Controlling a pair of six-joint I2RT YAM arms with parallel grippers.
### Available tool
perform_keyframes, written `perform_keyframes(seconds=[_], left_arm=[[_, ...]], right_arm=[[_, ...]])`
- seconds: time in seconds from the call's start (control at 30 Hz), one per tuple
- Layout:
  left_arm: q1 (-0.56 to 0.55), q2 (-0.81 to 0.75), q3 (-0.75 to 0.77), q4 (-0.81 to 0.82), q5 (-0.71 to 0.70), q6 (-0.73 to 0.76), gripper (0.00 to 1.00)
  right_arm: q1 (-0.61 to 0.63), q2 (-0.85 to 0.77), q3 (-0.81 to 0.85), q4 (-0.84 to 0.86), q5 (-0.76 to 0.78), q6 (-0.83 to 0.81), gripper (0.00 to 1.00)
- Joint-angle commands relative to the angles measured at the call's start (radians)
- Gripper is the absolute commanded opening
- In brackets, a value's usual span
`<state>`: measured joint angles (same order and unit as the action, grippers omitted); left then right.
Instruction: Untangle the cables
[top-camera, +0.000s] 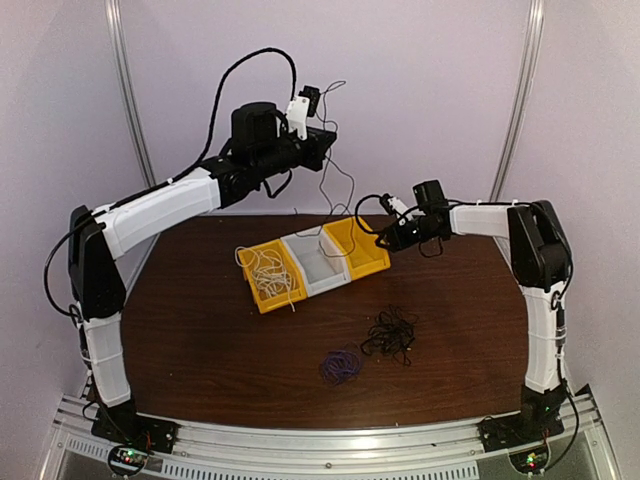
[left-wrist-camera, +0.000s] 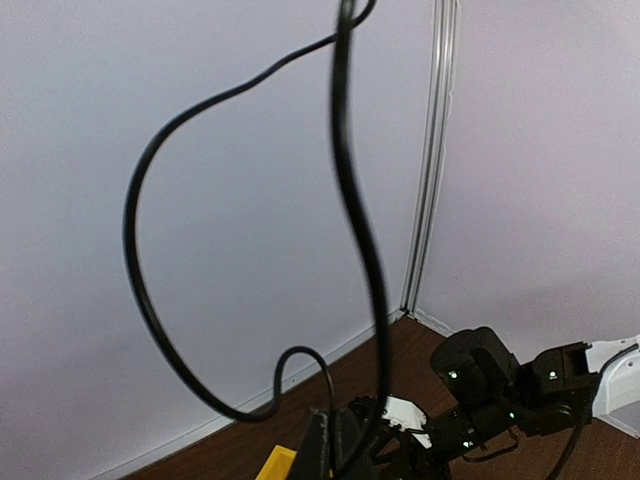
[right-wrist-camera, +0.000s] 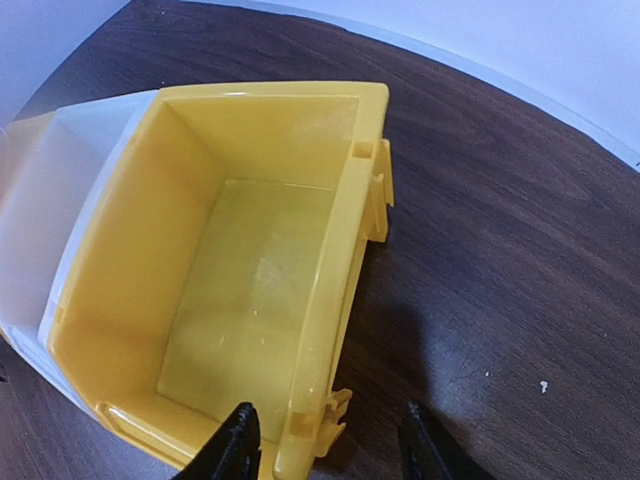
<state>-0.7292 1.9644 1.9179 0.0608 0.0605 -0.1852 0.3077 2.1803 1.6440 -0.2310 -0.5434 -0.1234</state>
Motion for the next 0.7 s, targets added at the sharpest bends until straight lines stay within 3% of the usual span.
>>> perform_keyframes(seconds=[0.0, 0.27, 0.5, 0.67], left_arm=[[0.018, 0.005, -0.028, 0.047, 0.030, 0.001, 0.00], [0.058, -0.011, -0.102, 0.047, 0.175, 0.037, 0.00], [0.082, -0.034, -0.185, 0.028, 0.395, 0.058, 0.00], [0.074, -0.099, -0.324, 0.147, 0.463, -0.023, 0.00]], right_arm=[[0.002, 0.005, 0.049, 0.021, -0.015, 0.050, 0.41], [0.014, -0.059, -0.077, 0.025, -0.039, 0.056, 0.10], [0.017, -0.177, -0.216, 0.009, -0.058, 0.070, 0.05], [0.020, -0.269, -0.337, 0.077, -0.033, 0.139, 0.00]])
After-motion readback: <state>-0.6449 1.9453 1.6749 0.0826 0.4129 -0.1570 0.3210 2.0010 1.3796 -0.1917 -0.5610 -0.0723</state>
